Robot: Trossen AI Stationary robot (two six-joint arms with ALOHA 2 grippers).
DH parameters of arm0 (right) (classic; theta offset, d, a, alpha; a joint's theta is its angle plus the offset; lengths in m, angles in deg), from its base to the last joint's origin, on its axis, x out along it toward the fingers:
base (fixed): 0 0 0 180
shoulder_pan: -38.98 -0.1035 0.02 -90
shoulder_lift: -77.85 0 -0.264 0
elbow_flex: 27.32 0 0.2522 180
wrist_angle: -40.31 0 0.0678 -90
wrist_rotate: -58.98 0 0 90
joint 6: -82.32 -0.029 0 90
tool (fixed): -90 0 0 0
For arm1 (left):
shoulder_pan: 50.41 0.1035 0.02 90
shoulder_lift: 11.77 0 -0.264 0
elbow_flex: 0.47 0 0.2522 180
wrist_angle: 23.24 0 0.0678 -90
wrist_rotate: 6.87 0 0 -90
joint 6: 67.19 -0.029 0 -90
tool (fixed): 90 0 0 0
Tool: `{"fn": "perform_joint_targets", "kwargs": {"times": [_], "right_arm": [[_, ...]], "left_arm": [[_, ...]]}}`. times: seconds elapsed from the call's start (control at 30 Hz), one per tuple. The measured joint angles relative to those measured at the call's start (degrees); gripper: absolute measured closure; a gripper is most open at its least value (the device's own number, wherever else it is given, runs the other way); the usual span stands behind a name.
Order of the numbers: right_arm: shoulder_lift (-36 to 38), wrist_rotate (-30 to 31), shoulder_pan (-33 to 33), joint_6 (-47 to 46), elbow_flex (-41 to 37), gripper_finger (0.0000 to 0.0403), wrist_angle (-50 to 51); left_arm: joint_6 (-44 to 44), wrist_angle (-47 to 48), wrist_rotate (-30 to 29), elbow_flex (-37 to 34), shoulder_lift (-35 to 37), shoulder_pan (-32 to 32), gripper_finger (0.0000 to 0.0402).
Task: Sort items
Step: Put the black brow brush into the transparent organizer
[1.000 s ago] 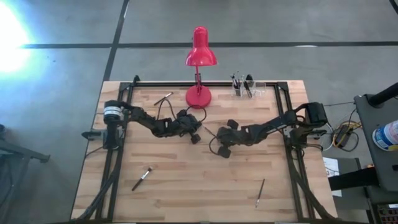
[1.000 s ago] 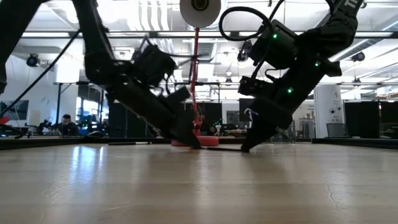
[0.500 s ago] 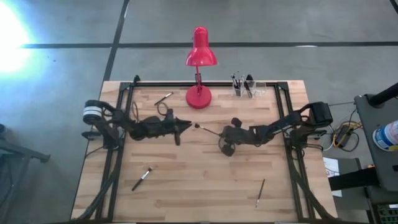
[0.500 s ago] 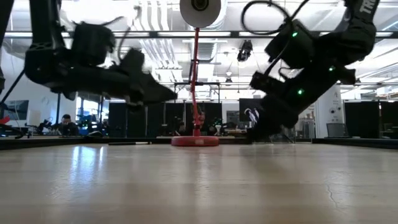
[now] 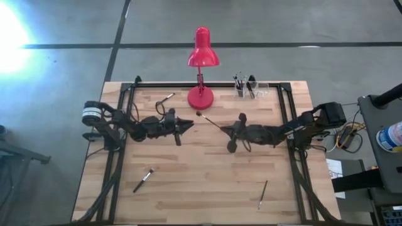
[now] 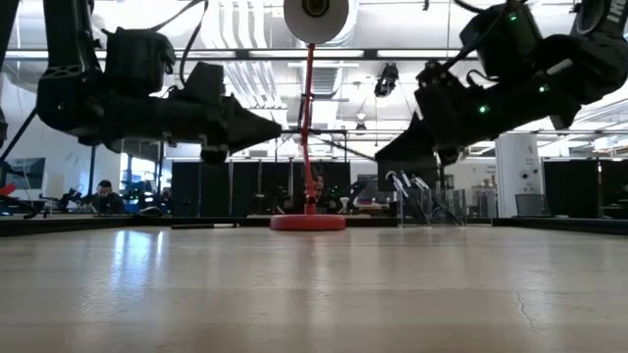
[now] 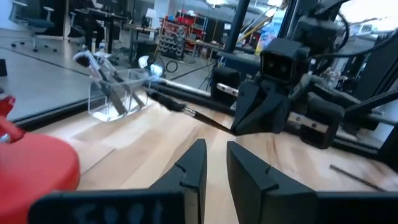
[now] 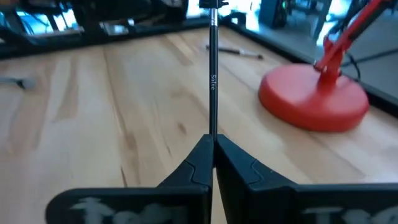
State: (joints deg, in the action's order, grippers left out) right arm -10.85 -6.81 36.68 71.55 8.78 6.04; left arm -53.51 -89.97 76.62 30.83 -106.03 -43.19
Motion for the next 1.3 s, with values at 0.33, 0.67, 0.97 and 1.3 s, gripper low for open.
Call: {"fn": "perform_joint_targets", "kwargs": {"times": [0.33,0.67,0.97,1.3], "right_arm": [[-0.6,-0.2,-1.5,3.6,-0.8,0.0394,-10.0],[-0.5,-0.2,-2.7,5.4,-0.4,0.0394,-12.3],[-0.6,-0.2,-5.3,8.1,-0.4,0.0394,-18.9],[-2.3,-2.2,-5.8,10.7,3.4,0.0394,-21.4]], "left_arm": [[2.0,-1.5,4.5,3.6,0.0,0.0,0.0346],[1.1,-4.0,8.6,4.2,0.0,0.0,0.0346],[-0.7,-8.5,9.7,4.3,0.0,0.0,0.0346],[-0.7,-8.5,11.6,7.5,0.1,0.0,0.0346]]}}
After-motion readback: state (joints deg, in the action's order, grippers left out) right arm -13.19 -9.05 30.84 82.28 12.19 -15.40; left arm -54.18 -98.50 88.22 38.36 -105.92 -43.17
